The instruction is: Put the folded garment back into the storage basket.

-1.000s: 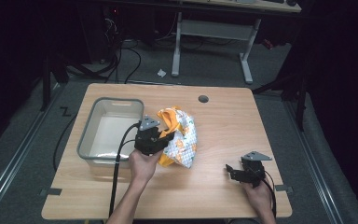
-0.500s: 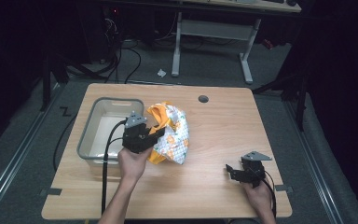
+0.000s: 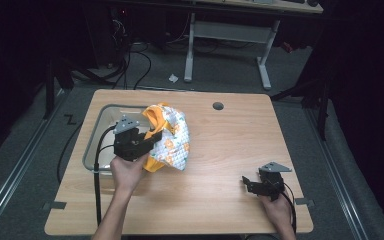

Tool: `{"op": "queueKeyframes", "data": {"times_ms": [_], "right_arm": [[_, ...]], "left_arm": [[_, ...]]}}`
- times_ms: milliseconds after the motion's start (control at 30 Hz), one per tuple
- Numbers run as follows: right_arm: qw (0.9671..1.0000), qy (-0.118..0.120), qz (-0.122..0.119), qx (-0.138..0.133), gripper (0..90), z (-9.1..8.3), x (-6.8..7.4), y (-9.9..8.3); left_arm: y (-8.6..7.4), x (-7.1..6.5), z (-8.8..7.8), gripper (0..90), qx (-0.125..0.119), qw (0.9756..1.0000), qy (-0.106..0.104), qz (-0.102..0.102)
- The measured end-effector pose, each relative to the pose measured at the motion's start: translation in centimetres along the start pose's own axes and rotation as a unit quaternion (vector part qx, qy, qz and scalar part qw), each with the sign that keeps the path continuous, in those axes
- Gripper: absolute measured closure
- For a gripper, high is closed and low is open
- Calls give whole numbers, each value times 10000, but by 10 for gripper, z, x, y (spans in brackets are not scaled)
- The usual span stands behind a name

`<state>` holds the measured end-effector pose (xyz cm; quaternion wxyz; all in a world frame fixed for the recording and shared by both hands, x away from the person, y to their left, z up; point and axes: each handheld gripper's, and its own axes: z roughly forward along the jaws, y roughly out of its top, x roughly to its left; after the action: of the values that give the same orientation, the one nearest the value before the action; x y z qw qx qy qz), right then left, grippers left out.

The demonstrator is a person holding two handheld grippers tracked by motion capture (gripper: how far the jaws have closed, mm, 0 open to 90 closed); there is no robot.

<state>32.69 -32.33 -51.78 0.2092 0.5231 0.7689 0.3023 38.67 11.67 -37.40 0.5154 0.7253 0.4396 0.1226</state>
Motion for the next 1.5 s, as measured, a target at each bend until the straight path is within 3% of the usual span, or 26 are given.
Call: {"op": "queueKeyframes", "data": {"times_ms": [900, 1067, 1500], "right_arm": [[10000, 3, -4, -5, 234, 0, 0, 0], [10000, -1, 5, 1, 234, 0, 0, 0], [10000, 1, -1, -5, 235, 0, 0, 0]], "left_arm": [[-2, 39, -31, 750, -113, 9993, 348, -81], [-5, 49, -35, 750, -143, 9989, 403, -170], [-5, 67, -41, 751, -65, 9980, 566, -263]]}}
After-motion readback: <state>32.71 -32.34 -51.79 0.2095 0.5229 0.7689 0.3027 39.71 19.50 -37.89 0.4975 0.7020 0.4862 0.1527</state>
